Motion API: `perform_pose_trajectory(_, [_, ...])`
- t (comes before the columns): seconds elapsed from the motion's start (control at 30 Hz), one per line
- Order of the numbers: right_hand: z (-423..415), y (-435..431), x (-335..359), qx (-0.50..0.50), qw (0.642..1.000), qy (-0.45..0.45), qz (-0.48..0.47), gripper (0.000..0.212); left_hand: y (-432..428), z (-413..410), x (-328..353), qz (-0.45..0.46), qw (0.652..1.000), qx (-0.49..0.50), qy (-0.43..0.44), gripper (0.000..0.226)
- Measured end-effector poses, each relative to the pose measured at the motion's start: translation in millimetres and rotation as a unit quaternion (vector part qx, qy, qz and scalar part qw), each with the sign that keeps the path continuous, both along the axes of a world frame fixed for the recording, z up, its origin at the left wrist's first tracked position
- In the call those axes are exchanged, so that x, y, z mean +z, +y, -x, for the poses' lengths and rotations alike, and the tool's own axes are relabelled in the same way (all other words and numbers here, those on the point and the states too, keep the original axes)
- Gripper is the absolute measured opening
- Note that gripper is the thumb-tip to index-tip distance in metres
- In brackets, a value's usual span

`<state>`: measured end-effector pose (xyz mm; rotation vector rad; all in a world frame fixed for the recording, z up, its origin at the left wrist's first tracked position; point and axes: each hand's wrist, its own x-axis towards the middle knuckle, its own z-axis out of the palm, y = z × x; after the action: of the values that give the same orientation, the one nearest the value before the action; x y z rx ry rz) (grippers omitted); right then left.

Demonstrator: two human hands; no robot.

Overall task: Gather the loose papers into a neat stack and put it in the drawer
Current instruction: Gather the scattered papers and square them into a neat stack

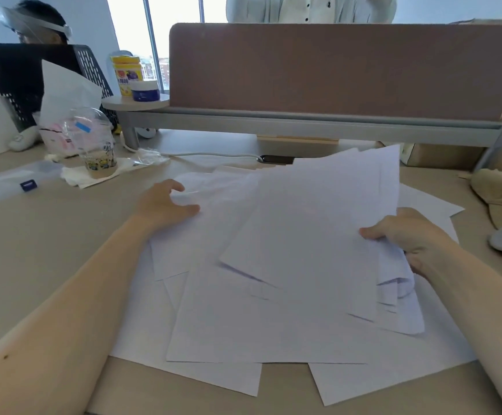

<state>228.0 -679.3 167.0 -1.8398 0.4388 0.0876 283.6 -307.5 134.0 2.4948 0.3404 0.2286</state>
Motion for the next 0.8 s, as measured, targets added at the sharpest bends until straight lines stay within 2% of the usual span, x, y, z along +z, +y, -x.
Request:
perform_pose_trajectory(0.1, [-2,-7,1,0.000,1.000,0.023,-0.009,0.024,11,0,-1,-0.050,0.996,-0.003,0.071,0.086])
perform_pose_trajectory(0.17, [-1,-6,1,0.019,0.998,0.043,-0.039,0.022,14,-1,2,-0.062,0.995,-0.005,0.079,0.094])
perform_pose_trajectory(0.23, [0,-1,0,0.041,0.995,0.045,-0.083,0.024,14,-2,6,-0.061,0.993,-0.014,0.097,0.089])
perform_pose_trajectory(0.33, [1,14,-1,0.073,0.986,0.043,-0.146,0.022,10,1,9,-0.042,0.993,-0.053,0.099,0.069])
perform_pose_trajectory(0.47, [2,34,-9,0.094,0.984,0.034,-0.146,0.024,2,4,9,-0.032,0.991,-0.097,0.080,0.061])
perform_pose_trajectory(0.53, [2,36,-12,0.085,0.993,0.019,-0.081,0.018,0,5,10,0.039,0.992,-0.099,0.066,0.064])
perform_pose_trajectory(0.63, [0,26,-7,0.042,0.999,-0.011,0.021,0.011,1,9,16,0.154,0.982,-0.085,0.062,0.084])
perform_pose_trajectory(0.7, [-3,12,-2,0.010,1.000,-0.019,0.020,0.009,2,11,20,0.220,0.966,-0.102,0.095,0.091])
perform_pose_trajectory(0.8, [-6,-10,0,-0.024,1.000,-0.008,0.011,0.010,7,16,28,0.294,0.941,-0.104,0.128,0.083])
